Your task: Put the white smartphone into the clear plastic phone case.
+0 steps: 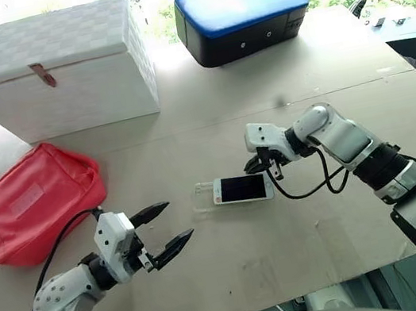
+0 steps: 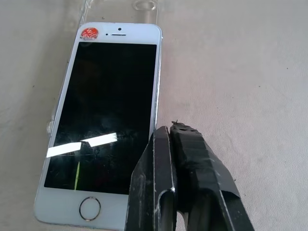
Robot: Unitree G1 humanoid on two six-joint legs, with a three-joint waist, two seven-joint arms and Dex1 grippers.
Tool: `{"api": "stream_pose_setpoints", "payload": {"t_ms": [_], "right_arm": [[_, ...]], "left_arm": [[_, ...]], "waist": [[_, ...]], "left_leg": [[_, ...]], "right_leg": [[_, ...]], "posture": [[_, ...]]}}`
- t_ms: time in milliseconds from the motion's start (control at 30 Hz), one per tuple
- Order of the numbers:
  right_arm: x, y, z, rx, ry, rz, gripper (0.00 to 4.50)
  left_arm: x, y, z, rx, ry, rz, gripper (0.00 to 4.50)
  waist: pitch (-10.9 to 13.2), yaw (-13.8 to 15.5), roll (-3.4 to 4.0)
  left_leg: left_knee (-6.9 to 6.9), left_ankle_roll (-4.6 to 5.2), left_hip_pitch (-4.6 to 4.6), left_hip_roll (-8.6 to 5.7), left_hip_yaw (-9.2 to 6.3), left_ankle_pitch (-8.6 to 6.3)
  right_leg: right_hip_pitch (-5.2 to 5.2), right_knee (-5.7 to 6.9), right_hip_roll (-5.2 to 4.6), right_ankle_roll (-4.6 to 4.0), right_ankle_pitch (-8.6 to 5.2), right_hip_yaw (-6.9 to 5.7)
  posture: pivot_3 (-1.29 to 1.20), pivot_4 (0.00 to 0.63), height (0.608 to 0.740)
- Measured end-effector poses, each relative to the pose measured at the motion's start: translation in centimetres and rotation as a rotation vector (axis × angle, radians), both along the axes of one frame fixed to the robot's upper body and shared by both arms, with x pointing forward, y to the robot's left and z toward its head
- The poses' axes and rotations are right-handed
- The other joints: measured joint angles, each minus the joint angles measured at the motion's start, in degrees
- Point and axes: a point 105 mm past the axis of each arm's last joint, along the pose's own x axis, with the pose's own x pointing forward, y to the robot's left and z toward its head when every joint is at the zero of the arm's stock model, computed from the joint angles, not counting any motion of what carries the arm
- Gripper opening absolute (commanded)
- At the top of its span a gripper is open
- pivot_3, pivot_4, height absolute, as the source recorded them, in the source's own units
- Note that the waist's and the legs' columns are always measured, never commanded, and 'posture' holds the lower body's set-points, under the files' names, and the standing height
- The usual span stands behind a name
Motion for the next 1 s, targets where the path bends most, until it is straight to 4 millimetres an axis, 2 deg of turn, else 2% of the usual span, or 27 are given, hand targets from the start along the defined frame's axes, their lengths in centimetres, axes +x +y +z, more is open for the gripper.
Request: {"api": "stream_pose_setpoints", "payload": {"t_ms": [300,400,467,567,633,767,900,1000], "right_arm": [[-1.0,0.3,0.3,0.019,0.011,0.044,0.05],[-0.6,0.0,0.5,0.043,-0.011,-0.002,0.05],[-0.1,-0.9,1.0,0.042,-0.034,-0.053,0.05],[0.1,-3.4,2.0,0.039,-0.063,-0.131,0.05],[-0.8,-5.2,2.1,0.023,-0.052,-0.163,0.05],[-2.6,-7.0,1.3,-0.021,-0.012,-0.191,0.05],[-3.7,-7.8,0.9,-0.037,0.011,-0.223,0.05],[-4.2,-7.6,0.8,-0.033,0.018,-0.234,0.05]], "left_arm": [[0.4,-0.2,0.5,0.000,-0.024,-0.011,4.35],[0.4,-0.2,0.5,0.000,-0.024,-0.011,4.35],[0.3,-0.2,0.4,0.000,-0.021,-0.010,4.35],[0.1,-0.1,0.2,-0.001,-0.011,-0.007,4.35],[0.1,-0.1,0.2,0.000,-0.012,-0.007,4.35],[0.0,-0.1,0.2,0.004,-0.010,-0.024,4.35],[0.1,0.1,0.3,0.008,-0.007,-0.037,4.35],[0.2,0.2,0.5,0.014,-0.011,-0.044,4.35]], "waist": [[0.0,0.0,0.00],[0.0,0.0,0.00],[0.0,0.1,0.00],[0.0,0.4,-0.02],[0.0,0.4,-0.03],[0.0,0.1,-0.04],[0.1,0.0,-0.05],[0.0,0.1,-0.06]], "left_leg": [[0.00,0.00,0.00,0.00,0.00,0.00],[0.01,0.00,0.00,0.00,0.01,0.00],[0.02,0.00,0.00,-0.01,0.01,0.00],[0.03,0.00,-0.03,-0.03,0.00,0.00],[0.02,0.00,-0.03,-0.03,0.00,0.00],[0.02,0.00,-0.02,-0.01,0.01,0.00],[0.06,0.00,0.01,0.02,0.01,0.00],[0.11,0.00,0.00,0.02,0.01,0.00]], "right_leg": [[0.00,0.00,0.00,0.00,0.00,0.00],[0.00,0.01,-0.01,0.00,0.00,0.01],[0.01,0.01,-0.02,0.00,0.00,0.01],[0.01,-0.01,-0.06,0.00,0.00,-0.01],[0.02,-0.03,-0.07,0.00,0.00,0.00],[0.01,-0.02,-0.04,0.01,-0.01,0.00],[0.01,0.00,0.00,0.20,-0.12,0.01],[0.02,0.01,0.00,0.21,-0.13,0.01]], "posture": [[0.00,0.150,0.740],[0.00,0.150,0.740],[0.00,0.150,0.740],[0.00,0.150,0.740],[0.00,0.150,0.740],[0.00,0.150,0.740],[0.00,0.150,0.740],[0.00,0.150,0.740]]}}
